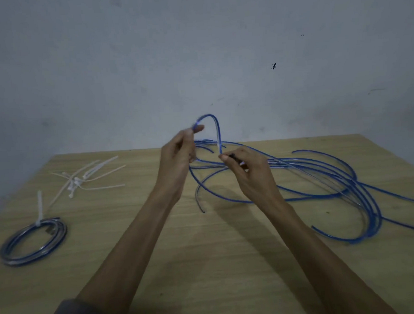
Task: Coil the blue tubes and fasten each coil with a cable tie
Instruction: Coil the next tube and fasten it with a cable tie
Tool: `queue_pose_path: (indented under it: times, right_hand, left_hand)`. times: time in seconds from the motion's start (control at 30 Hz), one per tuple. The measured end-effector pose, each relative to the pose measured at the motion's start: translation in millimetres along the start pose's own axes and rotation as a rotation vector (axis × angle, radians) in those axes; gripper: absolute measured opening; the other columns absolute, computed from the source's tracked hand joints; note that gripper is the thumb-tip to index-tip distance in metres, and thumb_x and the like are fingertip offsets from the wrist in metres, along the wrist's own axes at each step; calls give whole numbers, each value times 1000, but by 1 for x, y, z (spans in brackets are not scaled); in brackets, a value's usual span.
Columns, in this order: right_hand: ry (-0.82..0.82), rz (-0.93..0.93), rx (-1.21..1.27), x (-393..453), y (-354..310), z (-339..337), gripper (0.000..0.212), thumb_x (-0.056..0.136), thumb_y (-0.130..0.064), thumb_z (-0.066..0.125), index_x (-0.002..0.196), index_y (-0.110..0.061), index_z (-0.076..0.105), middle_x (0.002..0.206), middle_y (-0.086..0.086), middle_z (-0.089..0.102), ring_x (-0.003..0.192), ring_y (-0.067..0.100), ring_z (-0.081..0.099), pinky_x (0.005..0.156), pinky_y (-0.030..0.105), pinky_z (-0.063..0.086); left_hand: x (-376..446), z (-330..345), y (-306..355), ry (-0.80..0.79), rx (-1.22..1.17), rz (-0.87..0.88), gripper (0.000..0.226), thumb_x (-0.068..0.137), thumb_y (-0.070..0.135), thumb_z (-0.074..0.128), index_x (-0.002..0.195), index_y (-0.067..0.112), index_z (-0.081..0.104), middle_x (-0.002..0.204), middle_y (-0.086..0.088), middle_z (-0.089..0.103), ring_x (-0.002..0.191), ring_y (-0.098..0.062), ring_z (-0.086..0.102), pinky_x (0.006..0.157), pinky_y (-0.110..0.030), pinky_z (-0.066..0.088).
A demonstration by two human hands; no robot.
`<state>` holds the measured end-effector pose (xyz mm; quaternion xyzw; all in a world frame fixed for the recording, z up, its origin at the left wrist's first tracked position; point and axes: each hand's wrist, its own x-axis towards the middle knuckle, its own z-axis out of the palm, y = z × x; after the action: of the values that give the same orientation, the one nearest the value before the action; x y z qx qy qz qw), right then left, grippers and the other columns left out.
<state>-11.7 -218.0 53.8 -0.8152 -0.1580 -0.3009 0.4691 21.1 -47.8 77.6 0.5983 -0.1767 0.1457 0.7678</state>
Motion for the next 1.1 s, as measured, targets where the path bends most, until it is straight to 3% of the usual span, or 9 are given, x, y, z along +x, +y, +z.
queue_pose_path:
  times: [0.07, 0.17, 0.33, 0.47, 0.6, 0.73, 0.8, 0.97, 1.1]
  right_hand:
    - [6, 32, 46, 0, 0, 3, 17, 95, -22, 69, 84, -11, 74, 82, 1, 66, 78, 10, 62, 68, 19, 48]
    - [-4, 137, 176, -3, -2, 3, 15, 94, -23, 71, 82, -14, 73, 77, 4, 68, 72, 20, 67, 66, 38, 58]
    - [7, 250, 322, -6, -5, 4, 12, 90, -15, 74, 82, -8, 69, 71, 8, 72, 65, 22, 70, 69, 42, 60]
    - [-37, 227, 327, -11, -4, 2, 12, 94, -13, 69, 89, -8, 79, 77, 10, 75, 75, 31, 71, 72, 37, 61]
    - [-107, 173, 251, -13, -3, 6, 18, 98, -10, 63, 107, -14, 78, 91, 1, 78, 86, 16, 74, 84, 34, 60]
    - [-136, 115, 133, -17, -5, 17, 28, 96, -12, 66, 123, -16, 71, 111, -8, 70, 89, 2, 69, 77, 19, 53]
    - [-154, 65, 59, -23, -7, 23, 32, 94, -19, 69, 126, -21, 65, 114, -10, 64, 90, 2, 66, 76, 15, 51]
    - [-466, 195, -117, -34, -3, 31, 15, 98, -36, 61, 105, -26, 52, 84, -11, 64, 72, 4, 63, 69, 31, 50]
    - [-434, 86, -116, -35, 1, 31, 15, 106, -30, 48, 100, -19, 58, 70, -8, 55, 62, 5, 49, 63, 35, 38]
  left_hand:
    - [-5, 10, -5, -99, 7, -76, 28, 100, 23, 48, 112, 12, 71, 67, 7, 43, 63, -10, 36, 61, -28, 25]
    - [-18, 20, -3, -207, 157, -26, 25, 105, 13, 47, 117, 10, 69, 85, 1, 64, 81, -8, 62, 76, -20, 49]
    - [-30, 24, -16, -180, 193, -36, 24, 100, 24, 60, 101, 6, 77, 102, -10, 76, 105, -18, 71, 93, -28, 53]
    - [-31, 24, -20, -159, 128, -143, 23, 99, 22, 62, 95, 7, 78, 95, -12, 77, 94, -18, 74, 82, -24, 54]
    - [-28, 22, -23, -91, 85, -159, 22, 99, 24, 63, 92, 9, 78, 89, -10, 75, 87, -21, 72, 79, -33, 57]
    - [-27, 25, -25, 3, 64, -155, 37, 105, 25, 50, 94, -5, 69, 86, -8, 72, 79, -12, 68, 72, -25, 54]
    - [-26, 26, -23, 86, 20, -183, 41, 109, 27, 41, 86, 0, 63, 76, -1, 70, 70, -9, 66, 69, -25, 54]
    - [-16, 16, -17, 142, -33, -176, 37, 111, 29, 32, 79, 13, 43, 52, 11, 35, 44, -8, 38, 52, -23, 40]
    - [-4, 9, -15, 103, -212, -273, 37, 111, 25, 31, 81, 12, 49, 49, 12, 33, 41, -5, 28, 46, -20, 29]
